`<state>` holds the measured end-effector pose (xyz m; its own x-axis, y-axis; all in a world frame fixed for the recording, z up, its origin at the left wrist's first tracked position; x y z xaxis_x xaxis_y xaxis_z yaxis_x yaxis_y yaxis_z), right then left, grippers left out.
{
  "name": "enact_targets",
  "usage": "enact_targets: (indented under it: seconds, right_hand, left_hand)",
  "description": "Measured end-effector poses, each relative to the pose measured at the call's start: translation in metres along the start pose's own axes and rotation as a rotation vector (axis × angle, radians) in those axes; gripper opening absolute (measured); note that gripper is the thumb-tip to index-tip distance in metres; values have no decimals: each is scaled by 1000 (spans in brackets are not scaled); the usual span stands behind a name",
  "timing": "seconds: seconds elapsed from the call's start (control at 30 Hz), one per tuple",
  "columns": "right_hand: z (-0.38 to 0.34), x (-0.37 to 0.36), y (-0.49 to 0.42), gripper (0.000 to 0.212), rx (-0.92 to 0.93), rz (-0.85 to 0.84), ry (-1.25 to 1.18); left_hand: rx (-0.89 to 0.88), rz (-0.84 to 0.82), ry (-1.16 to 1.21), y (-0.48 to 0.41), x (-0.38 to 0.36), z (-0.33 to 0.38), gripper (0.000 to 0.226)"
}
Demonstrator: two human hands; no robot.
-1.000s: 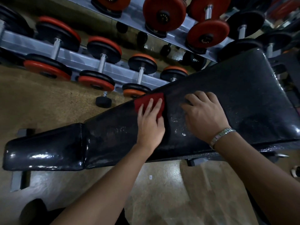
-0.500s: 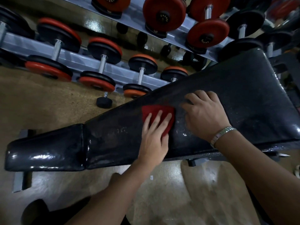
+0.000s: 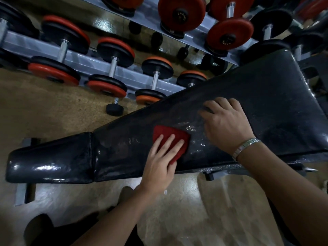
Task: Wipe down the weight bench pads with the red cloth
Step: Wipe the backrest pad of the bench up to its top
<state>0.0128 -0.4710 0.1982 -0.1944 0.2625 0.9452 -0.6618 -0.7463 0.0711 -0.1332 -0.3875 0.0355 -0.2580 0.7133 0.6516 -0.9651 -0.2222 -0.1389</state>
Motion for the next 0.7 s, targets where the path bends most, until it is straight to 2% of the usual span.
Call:
enact_targets:
  seconds: [0.1, 0.17, 0.27, 0.33, 0.4, 0.5, 0.57, 0.63, 0.7]
  right_hand:
    - [1, 1, 0, 23, 9, -8, -28]
    - [3, 2, 0, 22, 10, -17, -48]
    - [7, 2, 1, 25, 30, -39, -66]
    - [7, 2, 1, 26, 41, -32, -85]
    - [9, 1, 3, 30, 48, -25, -95]
    - [10, 3, 5, 33, 45, -19, -116]
    - [9, 3, 6, 30, 48, -5, -130]
    - [8, 4, 6, 28, 55, 1, -134]
    - [8, 3, 6, 27, 59, -4, -132]
  left_hand:
    - [180, 39, 44, -16, 4, -2, 57]
    - [248, 84, 115, -29, 7, 24, 57]
    - [112, 62, 135, -23, 0, 56, 57]
    - [5, 52, 111, -2, -7, 48, 58]
    - [-17, 63, 109, 20, -8, 26, 57]
    - [200, 90, 149, 23, -5, 9, 54]
    - [348, 118, 211, 10, -3, 25, 55]
    - [304, 119, 223, 0, -3, 55, 59]
    - [131, 83, 173, 6, -6, 69, 62]
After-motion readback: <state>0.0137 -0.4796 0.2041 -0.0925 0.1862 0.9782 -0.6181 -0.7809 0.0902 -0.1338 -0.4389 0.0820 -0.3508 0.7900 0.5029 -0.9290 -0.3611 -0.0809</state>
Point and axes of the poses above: each hand's wrist, its own y-axis away from the middle knuckle, its own x-axis out of the back of the hand, z = x × y, the point moved 5 cm from there along -y, towards the middle knuckle, and after that the axes turned 12 degrees about -y, right-handed, at the moved point
